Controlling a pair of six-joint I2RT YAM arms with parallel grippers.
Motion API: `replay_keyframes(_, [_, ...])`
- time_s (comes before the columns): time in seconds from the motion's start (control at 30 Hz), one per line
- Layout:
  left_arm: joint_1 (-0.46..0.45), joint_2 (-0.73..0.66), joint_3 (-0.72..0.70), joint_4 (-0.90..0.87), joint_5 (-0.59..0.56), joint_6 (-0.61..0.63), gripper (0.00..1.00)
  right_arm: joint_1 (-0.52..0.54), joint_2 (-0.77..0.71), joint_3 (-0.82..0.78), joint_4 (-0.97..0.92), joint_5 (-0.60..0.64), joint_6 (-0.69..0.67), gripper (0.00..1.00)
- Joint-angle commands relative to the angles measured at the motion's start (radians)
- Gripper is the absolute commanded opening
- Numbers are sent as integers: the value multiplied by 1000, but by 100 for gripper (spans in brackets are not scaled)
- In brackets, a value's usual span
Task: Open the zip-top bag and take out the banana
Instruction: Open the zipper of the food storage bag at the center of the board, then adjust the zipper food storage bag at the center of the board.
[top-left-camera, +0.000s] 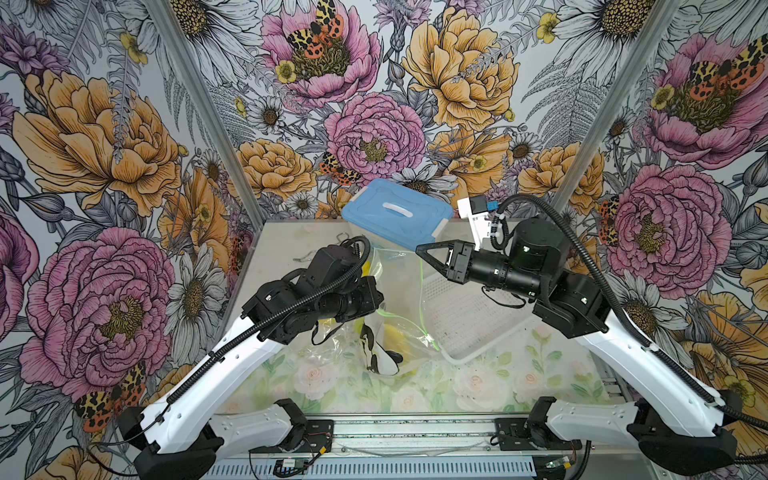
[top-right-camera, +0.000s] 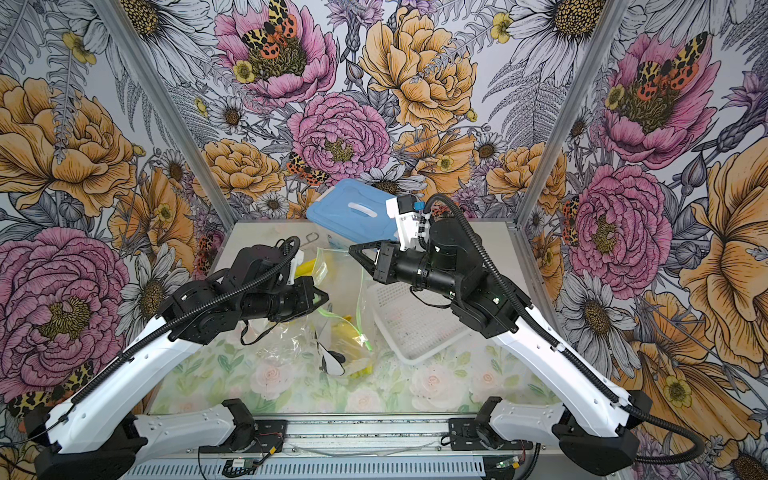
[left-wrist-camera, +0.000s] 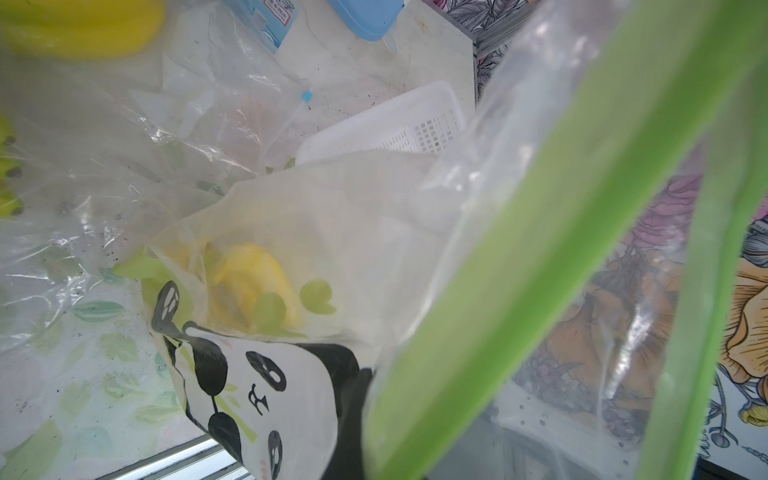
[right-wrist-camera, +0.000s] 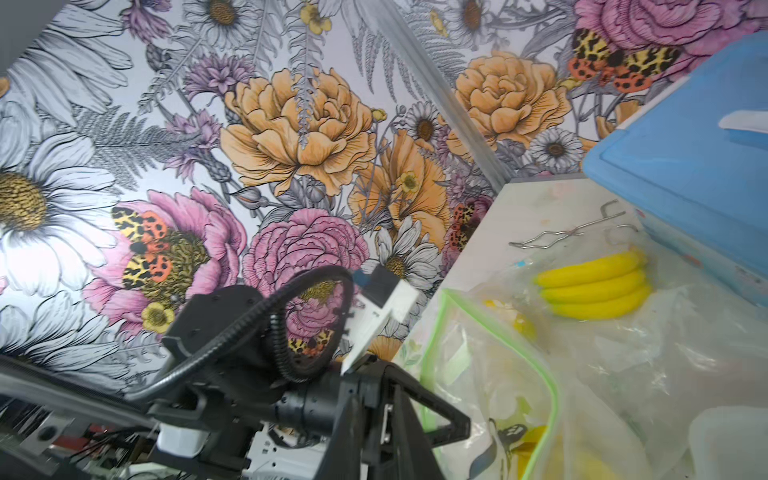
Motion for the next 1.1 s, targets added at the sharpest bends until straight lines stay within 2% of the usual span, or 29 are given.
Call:
replay_keyframes(0.0, [-3, -16, -35, 38, 19, 3, 0, 52, 38, 22, -72, -117, 5, 16])
replay_keyframes(0.3, [-3, -88, -109, 37, -5, -29, 0, 47, 136, -112, -82, -106, 35, 0])
replay_keyframes(0.43, [0, -150, -196, 35, -21, -63, 0, 49, 162, -188, -83, -74, 38, 0])
replay_keyframes(0.73, [23, -309, -528, 28, -49, -129, 0, 129, 317, -259, -92, 0, -24, 0])
replay_keyframes(1.07, [88, -372, -671, -9, -115, -127, 0, 137, 409, -325, -93, 111, -69, 0])
